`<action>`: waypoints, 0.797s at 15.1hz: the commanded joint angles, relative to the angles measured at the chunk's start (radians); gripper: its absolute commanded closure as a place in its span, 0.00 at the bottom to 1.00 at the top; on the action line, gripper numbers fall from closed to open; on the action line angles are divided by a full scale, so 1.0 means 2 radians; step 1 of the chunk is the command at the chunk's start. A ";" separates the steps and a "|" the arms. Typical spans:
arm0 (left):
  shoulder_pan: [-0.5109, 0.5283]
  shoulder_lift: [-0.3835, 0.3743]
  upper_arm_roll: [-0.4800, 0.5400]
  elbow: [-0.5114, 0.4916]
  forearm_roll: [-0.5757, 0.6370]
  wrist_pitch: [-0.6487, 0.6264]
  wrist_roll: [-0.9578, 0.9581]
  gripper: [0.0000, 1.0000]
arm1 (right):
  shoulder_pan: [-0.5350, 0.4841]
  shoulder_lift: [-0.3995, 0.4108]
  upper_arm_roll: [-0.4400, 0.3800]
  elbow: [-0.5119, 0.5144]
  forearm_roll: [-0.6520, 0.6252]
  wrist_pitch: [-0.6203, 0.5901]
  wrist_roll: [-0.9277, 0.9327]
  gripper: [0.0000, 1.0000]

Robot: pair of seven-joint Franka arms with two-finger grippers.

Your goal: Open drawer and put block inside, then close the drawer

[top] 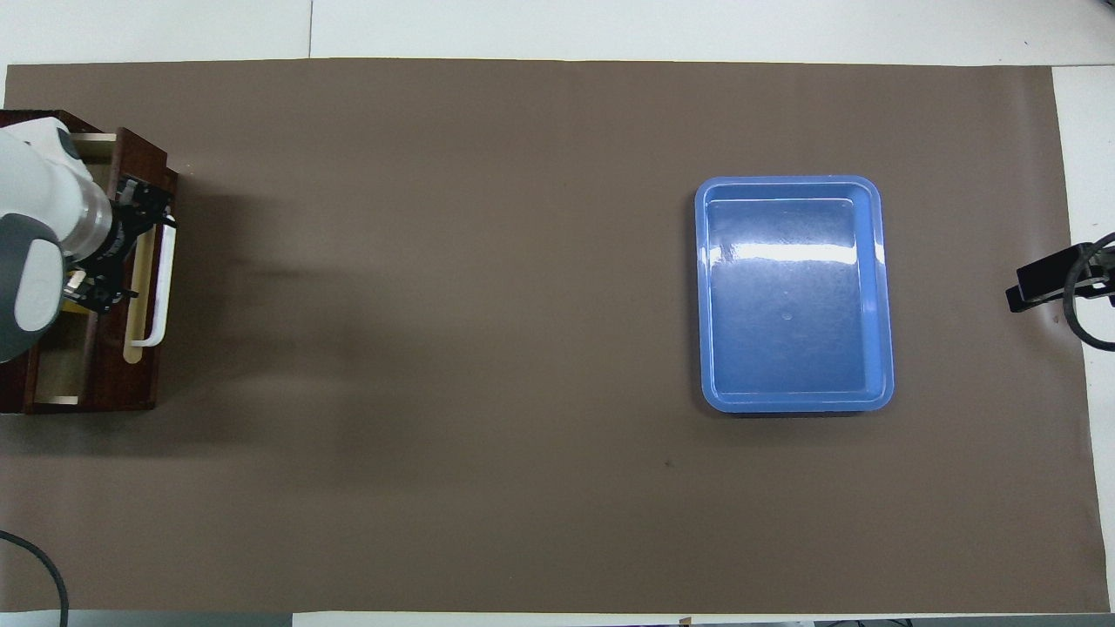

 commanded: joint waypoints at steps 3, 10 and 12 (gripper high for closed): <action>-0.038 -0.016 -0.005 0.029 0.016 -0.042 0.019 0.00 | 0.015 -0.008 -0.024 -0.015 0.007 0.008 0.008 0.00; -0.046 -0.071 -0.031 0.120 -0.039 -0.253 0.338 0.00 | 0.019 -0.007 -0.024 -0.015 -0.008 0.045 0.007 0.00; -0.059 -0.066 -0.029 0.134 -0.040 -0.280 0.365 0.00 | 0.021 -0.007 -0.024 -0.017 -0.009 0.062 0.008 0.00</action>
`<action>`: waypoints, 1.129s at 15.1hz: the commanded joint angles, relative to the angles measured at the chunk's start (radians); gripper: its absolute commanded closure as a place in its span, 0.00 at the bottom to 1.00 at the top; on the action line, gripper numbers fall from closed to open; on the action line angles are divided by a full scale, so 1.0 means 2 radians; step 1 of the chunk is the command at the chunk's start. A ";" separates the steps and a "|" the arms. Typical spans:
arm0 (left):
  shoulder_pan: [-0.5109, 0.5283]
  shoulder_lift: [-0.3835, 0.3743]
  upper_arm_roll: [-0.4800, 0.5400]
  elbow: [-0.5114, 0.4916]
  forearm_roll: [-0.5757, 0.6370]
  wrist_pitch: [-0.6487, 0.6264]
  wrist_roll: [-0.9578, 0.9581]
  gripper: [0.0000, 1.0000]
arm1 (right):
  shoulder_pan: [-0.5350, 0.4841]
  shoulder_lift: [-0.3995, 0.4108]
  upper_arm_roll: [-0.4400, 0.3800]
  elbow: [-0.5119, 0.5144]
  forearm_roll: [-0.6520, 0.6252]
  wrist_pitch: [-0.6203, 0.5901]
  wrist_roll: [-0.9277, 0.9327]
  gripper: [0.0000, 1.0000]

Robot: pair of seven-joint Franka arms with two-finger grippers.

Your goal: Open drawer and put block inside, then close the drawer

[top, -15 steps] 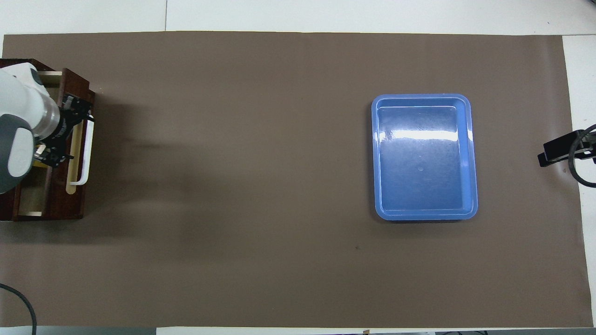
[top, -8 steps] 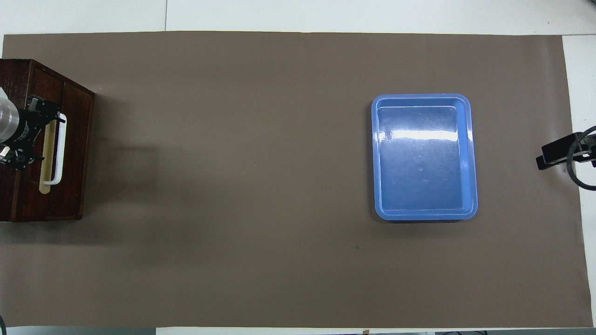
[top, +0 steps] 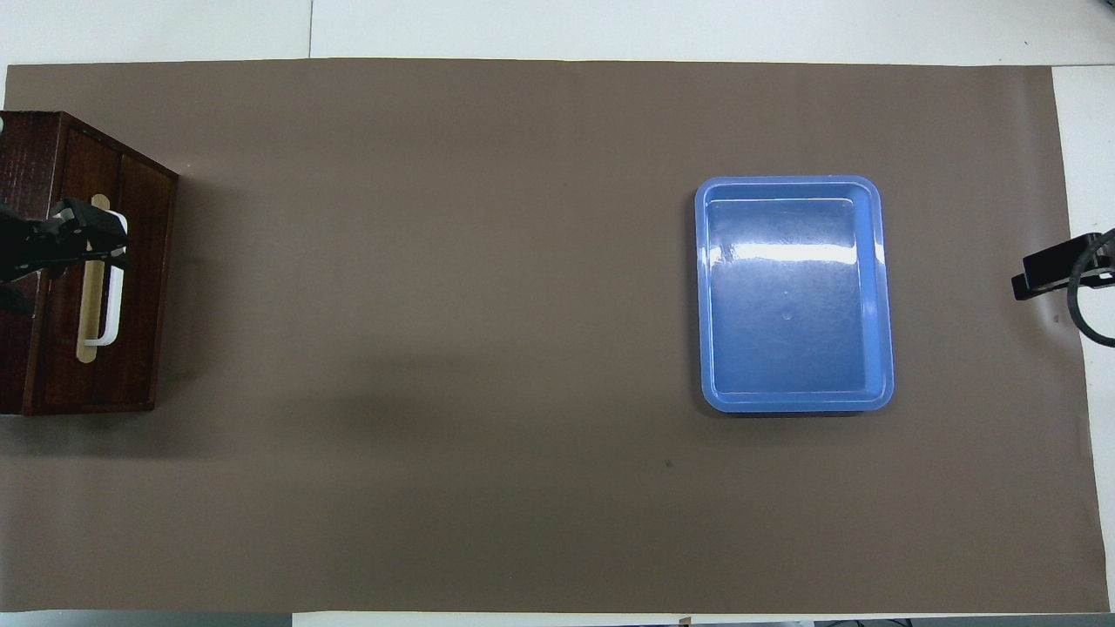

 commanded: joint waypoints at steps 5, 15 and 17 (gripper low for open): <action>-0.013 0.026 0.014 0.043 -0.034 -0.052 0.105 0.00 | 0.006 -0.019 -0.002 -0.047 -0.007 0.045 0.005 0.00; -0.017 0.020 0.019 0.059 -0.051 -0.084 0.147 0.00 | 0.006 -0.020 0.000 -0.044 -0.015 0.044 0.004 0.00; -0.017 0.018 0.020 0.060 -0.053 -0.091 0.166 0.00 | 0.006 -0.020 0.000 -0.044 -0.015 0.045 0.003 0.00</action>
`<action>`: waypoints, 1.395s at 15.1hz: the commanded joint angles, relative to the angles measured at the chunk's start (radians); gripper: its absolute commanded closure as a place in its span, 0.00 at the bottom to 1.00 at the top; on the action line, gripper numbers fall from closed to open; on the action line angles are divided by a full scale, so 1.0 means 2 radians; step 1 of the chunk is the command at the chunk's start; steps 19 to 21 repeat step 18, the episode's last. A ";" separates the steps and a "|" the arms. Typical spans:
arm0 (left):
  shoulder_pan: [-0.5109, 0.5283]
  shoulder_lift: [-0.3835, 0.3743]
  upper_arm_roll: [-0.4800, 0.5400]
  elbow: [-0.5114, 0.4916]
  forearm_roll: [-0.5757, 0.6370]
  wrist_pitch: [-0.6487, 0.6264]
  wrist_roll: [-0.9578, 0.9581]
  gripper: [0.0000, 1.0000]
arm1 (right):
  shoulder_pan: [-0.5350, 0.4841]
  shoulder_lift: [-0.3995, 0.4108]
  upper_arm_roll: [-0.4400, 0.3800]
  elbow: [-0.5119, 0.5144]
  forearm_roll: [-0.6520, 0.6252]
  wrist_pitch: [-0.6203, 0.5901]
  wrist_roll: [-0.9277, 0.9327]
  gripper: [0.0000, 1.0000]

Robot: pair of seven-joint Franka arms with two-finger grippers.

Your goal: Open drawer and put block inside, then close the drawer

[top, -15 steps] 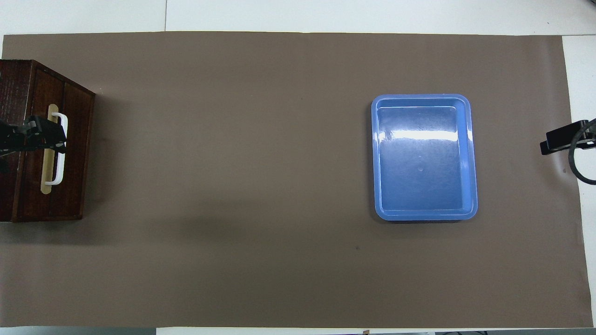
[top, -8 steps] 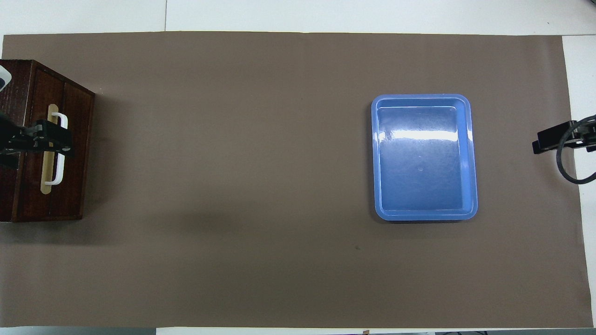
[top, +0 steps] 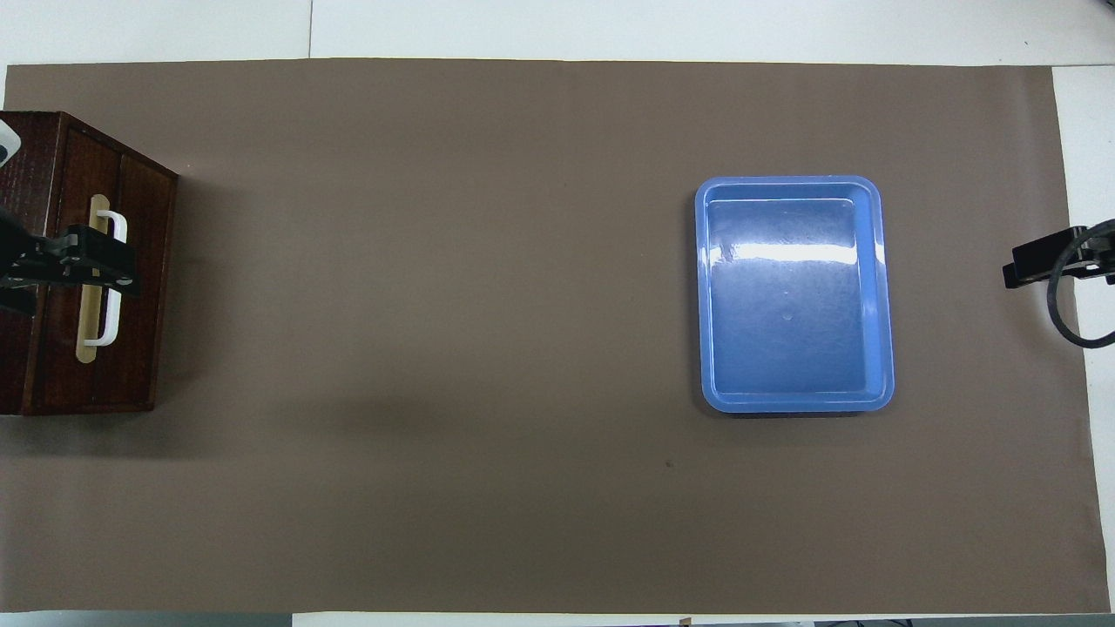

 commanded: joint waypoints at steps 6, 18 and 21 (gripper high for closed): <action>-0.012 -0.005 0.015 0.007 -0.006 -0.013 0.027 0.00 | 0.003 -0.012 -0.001 -0.009 -0.008 0.002 0.003 0.00; -0.020 -0.014 0.016 -0.024 -0.009 0.018 0.035 0.00 | 0.003 -0.011 -0.001 -0.008 -0.004 0.001 0.003 0.00; -0.020 -0.014 0.016 -0.024 -0.009 0.018 0.035 0.00 | 0.003 -0.011 -0.001 -0.008 -0.004 0.001 0.003 0.00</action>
